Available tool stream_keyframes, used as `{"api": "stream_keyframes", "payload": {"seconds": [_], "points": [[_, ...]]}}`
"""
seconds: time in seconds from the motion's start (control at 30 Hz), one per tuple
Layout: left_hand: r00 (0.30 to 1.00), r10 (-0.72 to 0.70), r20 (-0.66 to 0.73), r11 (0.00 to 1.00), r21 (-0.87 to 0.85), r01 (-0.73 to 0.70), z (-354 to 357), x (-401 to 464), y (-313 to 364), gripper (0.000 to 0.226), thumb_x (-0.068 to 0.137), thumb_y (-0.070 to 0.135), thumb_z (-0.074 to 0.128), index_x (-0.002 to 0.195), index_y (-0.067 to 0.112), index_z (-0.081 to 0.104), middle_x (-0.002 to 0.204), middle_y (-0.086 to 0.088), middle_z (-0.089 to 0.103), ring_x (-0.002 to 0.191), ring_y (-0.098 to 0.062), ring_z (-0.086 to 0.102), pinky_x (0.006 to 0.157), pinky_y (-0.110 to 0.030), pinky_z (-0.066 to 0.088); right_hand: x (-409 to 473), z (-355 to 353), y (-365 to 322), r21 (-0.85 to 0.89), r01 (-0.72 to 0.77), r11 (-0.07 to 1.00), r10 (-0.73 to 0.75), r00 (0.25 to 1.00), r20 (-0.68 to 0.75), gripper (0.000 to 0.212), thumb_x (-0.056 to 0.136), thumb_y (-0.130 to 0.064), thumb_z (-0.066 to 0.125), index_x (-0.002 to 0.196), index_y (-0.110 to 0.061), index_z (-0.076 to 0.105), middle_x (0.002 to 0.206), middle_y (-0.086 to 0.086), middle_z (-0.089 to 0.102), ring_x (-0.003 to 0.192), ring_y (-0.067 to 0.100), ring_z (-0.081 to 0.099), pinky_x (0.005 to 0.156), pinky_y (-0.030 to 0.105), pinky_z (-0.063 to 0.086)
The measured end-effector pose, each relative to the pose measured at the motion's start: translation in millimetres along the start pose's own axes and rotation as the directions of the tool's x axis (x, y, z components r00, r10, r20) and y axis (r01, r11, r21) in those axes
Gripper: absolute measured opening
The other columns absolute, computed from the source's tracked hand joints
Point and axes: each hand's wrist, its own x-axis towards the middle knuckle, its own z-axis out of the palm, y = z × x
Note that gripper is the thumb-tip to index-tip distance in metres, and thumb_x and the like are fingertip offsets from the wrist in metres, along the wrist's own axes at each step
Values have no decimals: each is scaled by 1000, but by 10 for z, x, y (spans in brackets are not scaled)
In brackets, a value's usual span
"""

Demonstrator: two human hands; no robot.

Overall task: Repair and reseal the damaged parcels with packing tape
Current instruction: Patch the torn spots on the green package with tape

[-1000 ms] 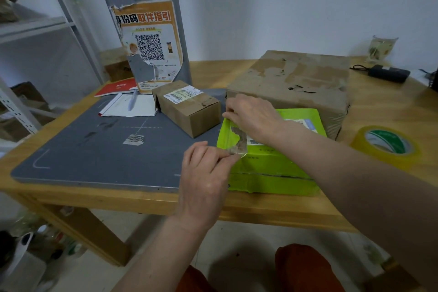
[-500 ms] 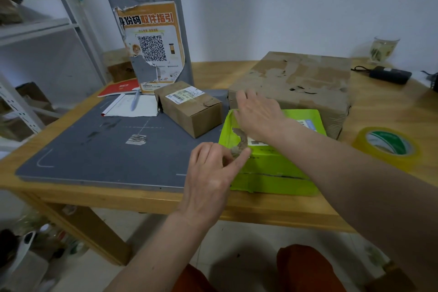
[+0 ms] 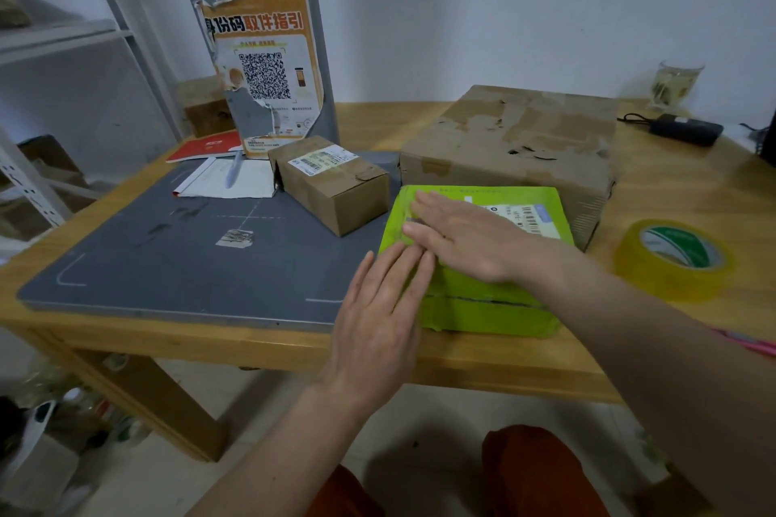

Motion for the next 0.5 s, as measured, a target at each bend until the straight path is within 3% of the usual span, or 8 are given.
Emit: {"api": "stream_keyframes", "payload": {"seconds": [0.13,0.33,0.43,0.5], "points": [[1000,21,8,1000,-3,-21,-5,-39,-16,64,85,-5,60,145,1,40,153,-16,37,145,-28,29,111,-52,36,47,-19,8,-25,-23,999,23,999,23,64,101,-48,16,153,-13,5,161,2,-4,148,11,-6,120,33,-2],[999,-41,-13,989,-145,39,-70,-82,50,64,76,-14,58,139,-2,48,147,-16,31,139,-32,37,100,-38,50,-315,154,-120,-112,115,987,-126,988,-93,61,101,-48,15,152,-13,21,161,1,11,147,11,7,117,24,4],[997,-63,-36,974,-218,54,-111,-82,12,53,82,-6,54,135,1,53,141,-14,42,139,-25,37,113,-30,35,-431,282,-83,-66,209,976,-219,935,-281,69,93,-54,10,144,-18,40,156,-3,28,144,8,24,117,30,23],[987,-139,-78,943,-315,108,-162,-26,-21,39,90,4,50,127,4,59,131,-9,54,130,-16,45,111,-20,33,-433,303,-41,11,229,973,-208,899,-385,48,98,-42,29,130,-20,56,148,-4,43,137,8,37,105,39,41]]}}
